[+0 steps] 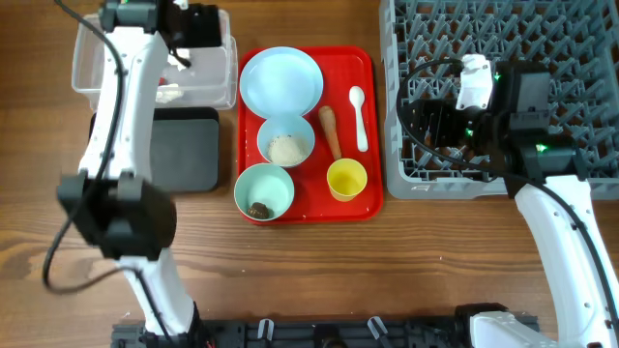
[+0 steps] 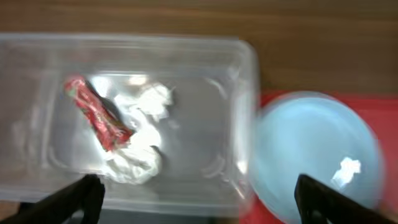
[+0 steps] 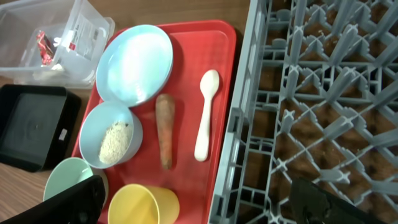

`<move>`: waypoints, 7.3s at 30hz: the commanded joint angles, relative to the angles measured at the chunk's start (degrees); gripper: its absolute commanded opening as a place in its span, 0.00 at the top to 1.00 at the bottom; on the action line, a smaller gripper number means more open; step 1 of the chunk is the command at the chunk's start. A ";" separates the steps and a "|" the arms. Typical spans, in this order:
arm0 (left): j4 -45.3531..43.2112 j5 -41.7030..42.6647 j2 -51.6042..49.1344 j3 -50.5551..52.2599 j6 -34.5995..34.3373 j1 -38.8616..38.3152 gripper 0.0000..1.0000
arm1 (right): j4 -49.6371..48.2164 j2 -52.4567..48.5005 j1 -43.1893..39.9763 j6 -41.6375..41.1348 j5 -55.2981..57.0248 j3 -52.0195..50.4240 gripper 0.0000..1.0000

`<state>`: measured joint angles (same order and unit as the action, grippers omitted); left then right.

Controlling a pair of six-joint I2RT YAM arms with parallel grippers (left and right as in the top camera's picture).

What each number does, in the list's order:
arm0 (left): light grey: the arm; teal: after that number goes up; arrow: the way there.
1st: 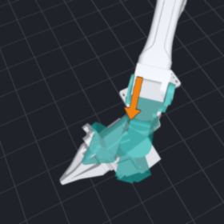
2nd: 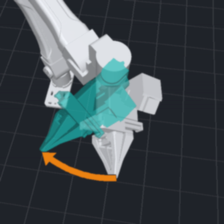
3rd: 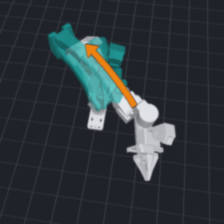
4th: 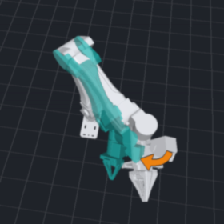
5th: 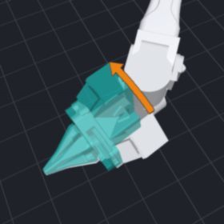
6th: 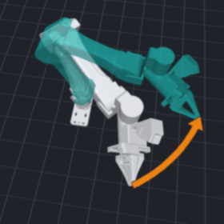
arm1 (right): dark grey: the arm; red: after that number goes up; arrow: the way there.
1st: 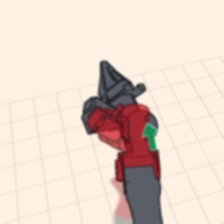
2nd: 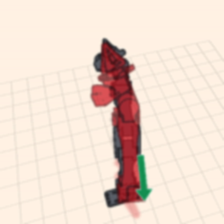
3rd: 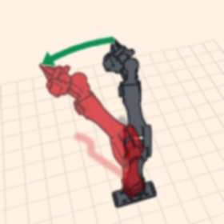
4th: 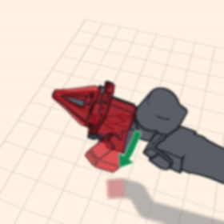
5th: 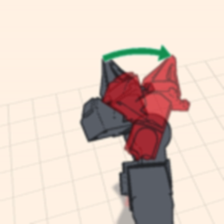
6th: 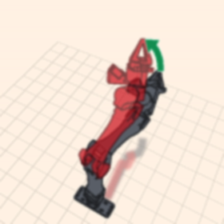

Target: Sort waste into correct bins and load items into the dishwasher rack

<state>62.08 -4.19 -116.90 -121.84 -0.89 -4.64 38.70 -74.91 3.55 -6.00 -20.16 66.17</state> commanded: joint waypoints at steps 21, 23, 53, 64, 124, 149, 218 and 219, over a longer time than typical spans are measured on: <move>5.68 13.16 4.37 14.97 -8.59 -20.06 0.23 | 1.70 -0.63 0.24 -0.02 -0.50 1.22 0.00; 1.09 13.35 4.37 20.72 -8.59 -20.37 0.29 | 1.60 -0.63 0.24 0.00 -0.50 1.22 0.01; -25.44 8.20 3.76 45.62 -8.61 -25.46 0.96 | -0.52 -0.63 0.24 -0.15 0.15 1.22 0.00; -17.49 8.41 12.04 31.82 -13.38 -24.24 0.96 | -0.57 -0.63 0.24 -0.11 0.15 1.22 0.00; -42.95 52.59 30.32 52.35 -21.35 5.97 0.96 | -0.59 -0.63 0.24 -0.15 0.76 1.22 0.00; -10.95 0.31 23.45 47.56 -16.72 -30.88 0.27 | 1.46 -0.63 0.24 -0.15 0.76 1.22 0.00; -17.44 10.93 16.52 54.21 -15.04 -30.60 0.44 | 1.60 -0.63 0.24 -0.04 -1.40 1.22 0.00; -17.27 12.31 16.74 52.04 -15.04 -29.94 0.37 | 1.55 -0.63 0.24 0.00 -1.38 1.22 0.01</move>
<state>44.69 4.86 -99.88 -65.58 -15.73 -35.59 40.32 -74.96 3.57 -5.98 -20.58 66.17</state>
